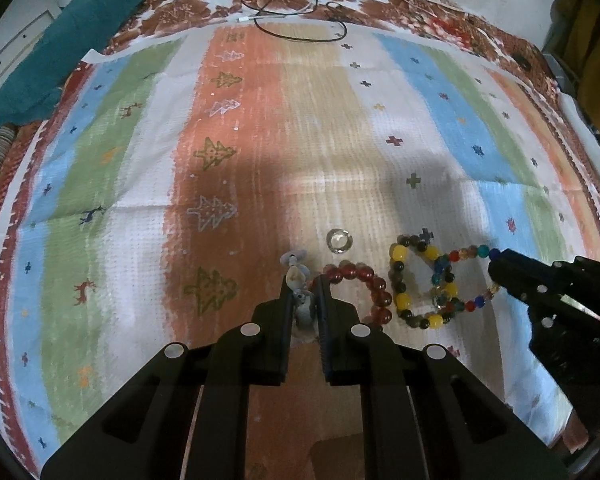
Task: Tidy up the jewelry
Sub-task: 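Carry the charm bracelet with the left tool while the right tool carries its bracelet to the tin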
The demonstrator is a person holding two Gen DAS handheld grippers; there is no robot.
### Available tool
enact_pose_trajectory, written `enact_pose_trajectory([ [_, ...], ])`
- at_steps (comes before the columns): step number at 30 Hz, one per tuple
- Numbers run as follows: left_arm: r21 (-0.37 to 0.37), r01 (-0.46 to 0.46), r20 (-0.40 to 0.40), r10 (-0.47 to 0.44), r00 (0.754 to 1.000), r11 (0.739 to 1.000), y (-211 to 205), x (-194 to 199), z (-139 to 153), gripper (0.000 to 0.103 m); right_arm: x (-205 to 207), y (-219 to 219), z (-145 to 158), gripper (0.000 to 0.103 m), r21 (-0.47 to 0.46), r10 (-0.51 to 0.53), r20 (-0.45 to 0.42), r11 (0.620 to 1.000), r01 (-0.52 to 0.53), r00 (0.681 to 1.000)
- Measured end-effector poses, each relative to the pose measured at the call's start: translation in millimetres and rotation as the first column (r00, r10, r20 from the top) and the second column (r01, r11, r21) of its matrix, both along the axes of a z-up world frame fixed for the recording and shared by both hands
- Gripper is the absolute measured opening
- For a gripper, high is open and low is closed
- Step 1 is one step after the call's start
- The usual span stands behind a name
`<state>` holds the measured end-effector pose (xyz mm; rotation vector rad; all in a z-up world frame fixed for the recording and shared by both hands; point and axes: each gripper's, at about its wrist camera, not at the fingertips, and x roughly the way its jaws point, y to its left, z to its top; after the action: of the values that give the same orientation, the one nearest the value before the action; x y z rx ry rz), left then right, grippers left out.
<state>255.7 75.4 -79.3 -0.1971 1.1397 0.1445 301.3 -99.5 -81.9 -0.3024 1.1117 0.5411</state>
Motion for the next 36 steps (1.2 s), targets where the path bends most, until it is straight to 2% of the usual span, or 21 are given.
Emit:
enact_pose_trajectory([
  [9,0.009,0.012,0.029,-0.012,1.000,1.000,-8,-14,16,0.011,-14,-6,18,0.010,0.035,-0.010,0.032,0.999,0.009,0.999],
  [12,0.018,0.011,0.038,-0.011,0.999,1.000,-10,-19,21,0.011,-18,-9,24,0.010,0.072,-0.018,0.029,0.997,0.016,0.999],
  [21,0.025,0.006,0.070,-0.007,0.998,1.000,-14,-41,36,0.011,-32,-13,36,0.010,0.076,-0.020,0.071,0.997,0.015,0.997],
  [36,0.034,0.009,0.091,-0.012,0.996,0.999,-25,-58,45,0.011,-51,-21,49,0.010,0.079,-0.021,0.131,0.997,0.011,0.991],
])
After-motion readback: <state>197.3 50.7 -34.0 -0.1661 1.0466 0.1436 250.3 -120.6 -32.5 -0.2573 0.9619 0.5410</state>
